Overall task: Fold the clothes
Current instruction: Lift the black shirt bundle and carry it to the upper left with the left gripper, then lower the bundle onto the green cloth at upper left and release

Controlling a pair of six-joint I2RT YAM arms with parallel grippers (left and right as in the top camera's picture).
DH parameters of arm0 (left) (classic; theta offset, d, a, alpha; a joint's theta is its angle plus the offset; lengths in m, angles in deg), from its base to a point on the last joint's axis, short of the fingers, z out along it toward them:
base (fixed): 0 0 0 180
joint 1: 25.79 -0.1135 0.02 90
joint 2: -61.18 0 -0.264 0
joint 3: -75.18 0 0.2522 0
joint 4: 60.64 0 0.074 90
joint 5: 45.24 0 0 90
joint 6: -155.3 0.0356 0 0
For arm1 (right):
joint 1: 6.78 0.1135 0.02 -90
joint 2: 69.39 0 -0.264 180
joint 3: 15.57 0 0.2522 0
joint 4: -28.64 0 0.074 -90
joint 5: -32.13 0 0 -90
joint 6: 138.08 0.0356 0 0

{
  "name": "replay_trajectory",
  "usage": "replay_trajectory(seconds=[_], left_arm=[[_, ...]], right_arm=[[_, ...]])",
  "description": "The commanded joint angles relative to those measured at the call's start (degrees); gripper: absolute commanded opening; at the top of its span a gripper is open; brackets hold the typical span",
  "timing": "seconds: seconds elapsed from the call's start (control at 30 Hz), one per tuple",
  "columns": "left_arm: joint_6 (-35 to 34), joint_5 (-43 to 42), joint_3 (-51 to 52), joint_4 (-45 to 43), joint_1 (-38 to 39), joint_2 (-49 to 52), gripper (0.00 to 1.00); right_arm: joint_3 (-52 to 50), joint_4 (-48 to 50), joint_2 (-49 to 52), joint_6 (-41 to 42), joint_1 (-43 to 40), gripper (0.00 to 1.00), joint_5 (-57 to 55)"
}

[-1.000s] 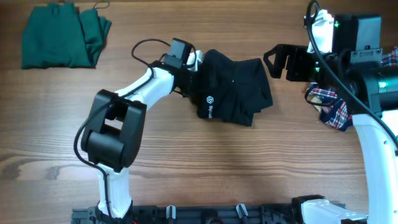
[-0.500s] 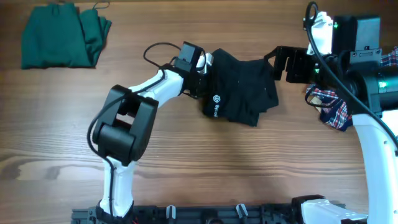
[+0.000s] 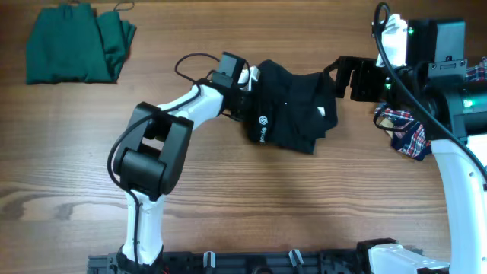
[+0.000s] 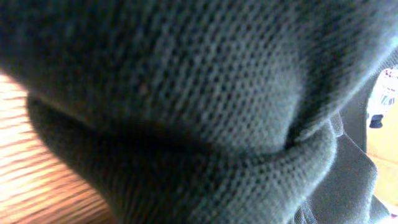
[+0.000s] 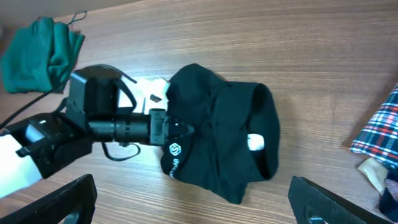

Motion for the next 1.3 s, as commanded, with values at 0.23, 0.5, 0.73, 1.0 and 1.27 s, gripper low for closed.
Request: replay_trajectory(seconds=[0.23,0.5,0.73,1.0,1.27], left_arm=[[13.44,14.84,-8.7,9.75,-8.7,-0.5,0.04],[24.39,26.29,-10.4,9.49,-15.54,-0.5,0.04],[28.17,28.15,-10.43,5.53,-23.63,-0.5,0.04],[32.7,28.59,-10.78,-1.77,-30.6,-0.5,0.04],[35.56,36.33,-12.55,-8.92,-31.12,-0.5,0.04]], right_arm=[[1.01,-0.44,-0.57,-0.94,-0.24,1.0,-1.42],[1.01,-2.6,-0.57,-0.92,-0.24,1.0,-3.13],[1.01,-2.89,-0.57,0.35,-0.24,1.0,-3.15],[1.01,-2.97,-0.57,2.05,-0.24,1.0,-3.13],[1.01,-3.23,-0.57,2.54,-0.24,1.0,-3.15]])
